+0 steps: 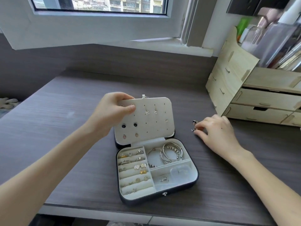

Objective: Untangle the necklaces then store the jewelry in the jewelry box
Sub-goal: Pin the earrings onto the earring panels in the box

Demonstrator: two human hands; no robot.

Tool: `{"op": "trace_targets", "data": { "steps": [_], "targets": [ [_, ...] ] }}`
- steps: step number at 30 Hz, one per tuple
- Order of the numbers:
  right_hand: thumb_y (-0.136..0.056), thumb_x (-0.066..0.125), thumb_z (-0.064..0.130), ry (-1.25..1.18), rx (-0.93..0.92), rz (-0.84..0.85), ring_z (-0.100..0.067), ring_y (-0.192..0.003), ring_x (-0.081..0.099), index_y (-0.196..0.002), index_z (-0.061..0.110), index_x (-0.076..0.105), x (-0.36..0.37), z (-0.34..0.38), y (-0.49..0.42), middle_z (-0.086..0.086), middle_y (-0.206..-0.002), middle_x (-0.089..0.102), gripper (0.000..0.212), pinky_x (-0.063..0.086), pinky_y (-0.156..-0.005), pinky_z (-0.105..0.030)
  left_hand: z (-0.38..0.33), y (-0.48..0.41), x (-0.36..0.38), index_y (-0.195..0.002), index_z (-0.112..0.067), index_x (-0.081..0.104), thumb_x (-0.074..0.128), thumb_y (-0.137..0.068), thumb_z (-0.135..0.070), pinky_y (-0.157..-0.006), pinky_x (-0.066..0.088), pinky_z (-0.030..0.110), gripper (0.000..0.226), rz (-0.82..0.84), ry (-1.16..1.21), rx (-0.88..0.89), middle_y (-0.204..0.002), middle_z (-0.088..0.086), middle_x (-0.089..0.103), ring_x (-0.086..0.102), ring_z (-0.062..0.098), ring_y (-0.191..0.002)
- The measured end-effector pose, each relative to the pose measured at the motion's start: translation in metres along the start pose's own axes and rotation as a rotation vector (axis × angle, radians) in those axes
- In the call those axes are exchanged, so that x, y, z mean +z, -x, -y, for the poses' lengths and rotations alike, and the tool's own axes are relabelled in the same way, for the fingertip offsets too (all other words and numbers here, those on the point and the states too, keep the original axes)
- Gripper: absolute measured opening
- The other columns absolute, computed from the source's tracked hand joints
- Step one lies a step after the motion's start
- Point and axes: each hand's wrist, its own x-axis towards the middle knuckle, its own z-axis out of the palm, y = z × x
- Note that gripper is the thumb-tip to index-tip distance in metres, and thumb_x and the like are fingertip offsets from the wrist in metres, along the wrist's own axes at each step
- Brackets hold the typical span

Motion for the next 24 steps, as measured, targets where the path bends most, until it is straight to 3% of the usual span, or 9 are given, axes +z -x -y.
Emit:
{"op": "trace_targets", "data": {
  "steps": [5,8,11,15,18,24],
  "targets": [
    [-0.058,0.087,0.012,-0.043,-0.002,-0.038,-0.031,-0.062,0.058,-0.061,0.017,0.071,0.004,0.001,-0.003,-0.001,-0.063,0.068,0.018,0.041,-0.061,-0.036,0.0,-0.003,0.003,-0.092,-0.019,0.064,0.066,-0.083,0.0,-0.055,0.044,0.023,0.021,-0.038,0.012,0.006,-0.08,-0.003,0.058,0.056,0.011,-0.065],
    [-0.067,0.081,0.008,-0.144,0.051,-0.043,-0.03,-0.066,0.058,-0.066,0.014,0.071,-0.002,0.003,-0.006,-0.002,-0.067,0.069,0.011,0.037,-0.065,-0.033,0.001,-0.006,0.003,-0.089,-0.021,0.063,0.066,-0.082,0.001,-0.059,0.043,0.026,0.024,-0.024,0.025,0.018,-0.08,-0.003,0.055,0.055,0.016,-0.068],
    [-0.079,0.07,0.008,-0.304,0.148,-0.057,-0.019,-0.064,0.056,-0.075,0.013,0.069,-0.016,0.01,-0.009,0.0,-0.07,0.069,0.007,0.03,-0.062,-0.026,0.001,-0.01,0.003,-0.087,-0.026,0.062,0.067,-0.081,0.0,-0.063,0.044,0.028,0.027,-0.01,0.027,0.025,-0.081,-0.003,0.056,0.056,0.017,-0.07],
    [-0.084,0.065,0.009,-0.685,0.198,-0.078,-0.011,-0.064,0.063,-0.078,0.015,0.064,-0.041,0.04,-0.016,0.006,-0.07,0.067,0.008,0.045,-0.058,-0.016,-0.003,-0.009,0.001,-0.093,-0.029,0.058,0.067,-0.082,-0.007,-0.061,0.045,0.028,0.027,0.044,0.002,0.04,-0.085,0.0,0.058,0.057,0.016,-0.07],
    [-0.082,0.068,0.011,-0.866,0.144,-0.072,-0.008,-0.065,0.062,-0.077,0.015,0.065,-0.055,0.077,-0.023,0.006,-0.071,0.066,0.007,0.046,-0.059,-0.014,-0.004,-0.002,-0.004,-0.098,-0.034,0.057,0.072,-0.078,-0.02,-0.063,0.047,0.029,0.028,0.117,0.01,0.031,-0.086,0.0,0.059,0.061,0.014,-0.073],
    [-0.08,0.071,0.01,-0.979,-0.012,-0.1,-0.002,-0.064,0.057,-0.085,0.011,0.07,-0.052,0.138,-0.043,0.003,-0.072,0.067,0.005,0.045,-0.062,-0.01,0.004,0.015,-0.008,-0.08,-0.027,0.065,0.067,-0.069,-0.045,-0.07,0.042,0.026,0.021,0.182,0.192,0.154,-0.091,-0.001,0.059,0.055,0.015,-0.085]
  ]
}}
